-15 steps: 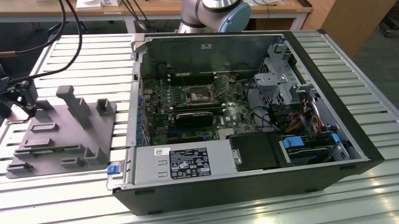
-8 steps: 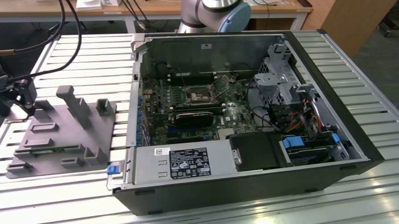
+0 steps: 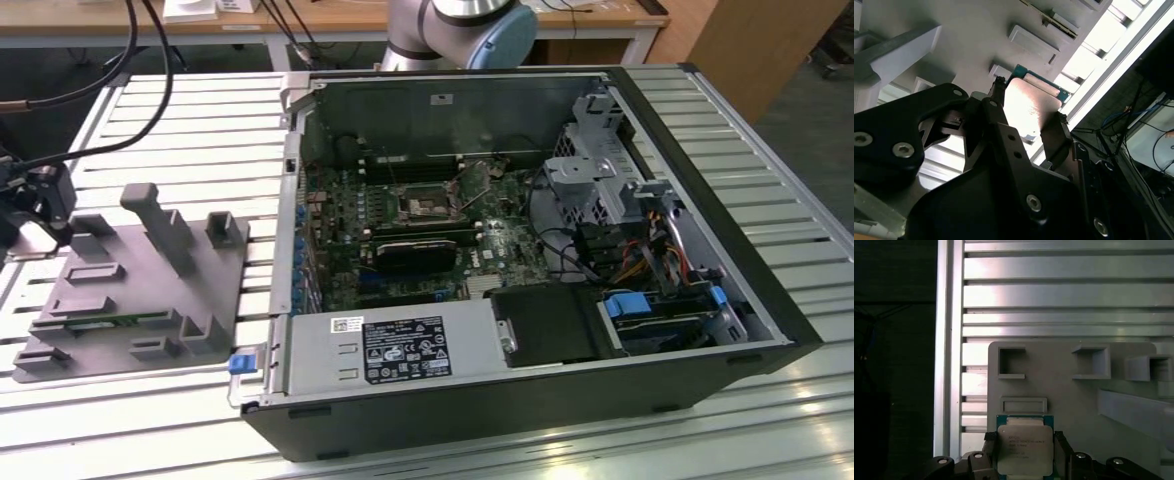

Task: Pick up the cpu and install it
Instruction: 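Pick up the cpu and move it towards the insertion slot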

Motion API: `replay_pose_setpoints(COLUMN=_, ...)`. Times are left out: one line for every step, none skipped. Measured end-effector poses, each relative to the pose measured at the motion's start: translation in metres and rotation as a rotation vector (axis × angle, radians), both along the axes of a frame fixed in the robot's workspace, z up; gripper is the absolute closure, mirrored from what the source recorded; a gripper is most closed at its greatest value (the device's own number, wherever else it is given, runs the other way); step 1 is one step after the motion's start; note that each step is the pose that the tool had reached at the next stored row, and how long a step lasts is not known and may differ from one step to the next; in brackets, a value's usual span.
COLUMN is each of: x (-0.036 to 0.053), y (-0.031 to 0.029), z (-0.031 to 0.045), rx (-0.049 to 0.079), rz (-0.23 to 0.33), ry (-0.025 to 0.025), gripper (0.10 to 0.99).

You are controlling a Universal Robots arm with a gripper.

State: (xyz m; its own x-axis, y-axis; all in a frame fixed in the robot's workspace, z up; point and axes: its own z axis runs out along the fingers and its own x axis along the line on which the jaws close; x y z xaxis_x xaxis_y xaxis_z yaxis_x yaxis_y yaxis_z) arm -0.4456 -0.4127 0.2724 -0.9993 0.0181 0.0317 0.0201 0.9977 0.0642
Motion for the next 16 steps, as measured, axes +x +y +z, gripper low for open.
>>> replay_pose_setpoints(x=0.0, y=0.0, z=0.0006, rx=0.0, rz=0.0, ry=0.0, gripper=0.549)
replay_pose_setpoints(x=0.0, y=0.0, z=0.0011, rx=0.0, rz=0.0, ry=0.0001, gripper=0.549)
replay_pose_setpoints(x=0.0, y=0.0, z=0.0017, rx=0.0, rz=0.0, ry=0.0, gripper=0.549)
replay_pose_setpoints(x=0.0, y=0.0, z=0.0023, rx=0.0, rz=0.0, ry=0.0001, gripper=0.549)
replay_pose_setpoints(x=0.0, y=0.0, z=0.003, rx=0.0, rz=0.0, ry=0.0001, gripper=0.549)
replay_pose_setpoints(x=0.0, y=0.0, z=0.0036, rx=0.0, rz=0.0, ry=0.0001, gripper=0.549)
replay_pose_setpoints(x=0.0, y=0.0, z=0.0041, rx=0.0, rz=0.0, ry=0.0, gripper=0.549)
replay_pose_setpoints(x=0.0, y=0.0, z=0.0045, rx=0.0, rz=0.0, ry=-0.0001, gripper=0.549)
replay_pose_setpoints(x=0.0, y=0.0, z=0.0048, rx=0.0, rz=0.0, ry=-0.0002, gripper=0.549)
replay_pose_setpoints(x=0.0, y=0.0, z=0.0051, rx=0.0, rz=0.0, ry=-0.0002, gripper=0.549)
replay_pose_setpoints(x=0.0, y=0.0, z=0.0056, rx=0.0, rz=0.0, ry=0.0, gripper=0.549)
replay_pose_setpoints(x=0.0, y=0.0, z=0.006, rx=0.0, rz=0.0, ry=0.0, gripper=0.549)
replay_pose_setpoints(x=0.0, y=0.0, z=0.0063, rx=0.0, rz=0.0, ry=0.0001, gripper=0.549)
replay_pose_setpoints(x=0.0, y=0.0, z=0.0067, rx=0.0, rz=0.0, ry=0.0001, gripper=0.549)
replay_pose_setpoints(x=0.0, y=0.0, z=0.0072, rx=0.0, rz=0.0, ry=0.0002, gripper=0.549)
replay_pose_setpoints(x=0.0, y=0.0, z=0.0078, rx=0.0, rz=0.0, ry=0.0003, gripper=0.549)
